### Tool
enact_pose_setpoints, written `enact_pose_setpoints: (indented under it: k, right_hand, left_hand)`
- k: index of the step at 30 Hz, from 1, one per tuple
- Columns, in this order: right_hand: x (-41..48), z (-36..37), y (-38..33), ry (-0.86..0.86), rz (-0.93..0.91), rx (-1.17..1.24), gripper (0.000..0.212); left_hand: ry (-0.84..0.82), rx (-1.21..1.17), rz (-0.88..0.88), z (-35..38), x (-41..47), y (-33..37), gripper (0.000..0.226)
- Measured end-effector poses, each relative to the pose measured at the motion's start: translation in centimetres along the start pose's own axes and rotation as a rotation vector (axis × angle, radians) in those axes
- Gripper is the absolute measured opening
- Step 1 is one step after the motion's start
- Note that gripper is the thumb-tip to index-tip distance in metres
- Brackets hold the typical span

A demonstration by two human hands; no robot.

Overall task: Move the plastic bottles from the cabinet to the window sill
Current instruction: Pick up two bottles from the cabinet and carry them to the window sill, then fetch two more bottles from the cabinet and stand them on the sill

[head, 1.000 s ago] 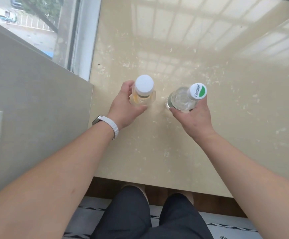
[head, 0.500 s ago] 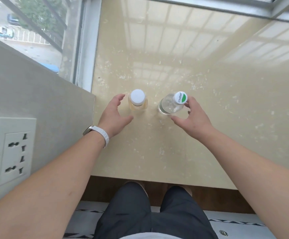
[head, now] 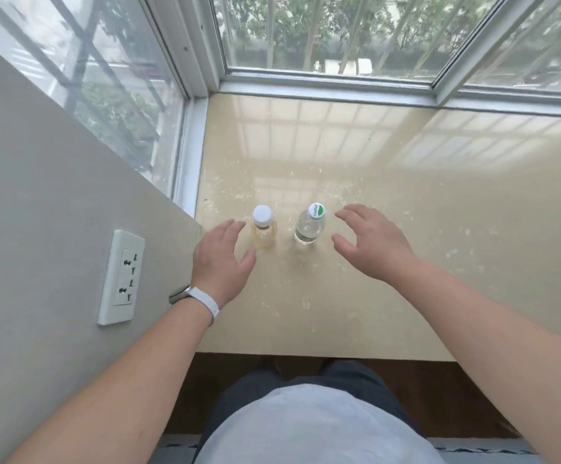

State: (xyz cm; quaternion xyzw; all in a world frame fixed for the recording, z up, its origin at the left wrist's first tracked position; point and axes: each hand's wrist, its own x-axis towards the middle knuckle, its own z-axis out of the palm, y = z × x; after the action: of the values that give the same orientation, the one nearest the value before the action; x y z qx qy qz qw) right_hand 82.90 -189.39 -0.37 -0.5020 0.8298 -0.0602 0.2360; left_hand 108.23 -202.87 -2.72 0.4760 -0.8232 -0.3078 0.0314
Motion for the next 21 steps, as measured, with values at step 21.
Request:
enact_pose_setpoints:
  k: [21]
  right_hand:
    - [-17.5, -7.9, 2.5, 0.275, 0.214, -0.210, 0.057]
  left_hand:
    - [-0.024, 0.345, 0.766, -1.1, -4.3, 16.9, 0.046]
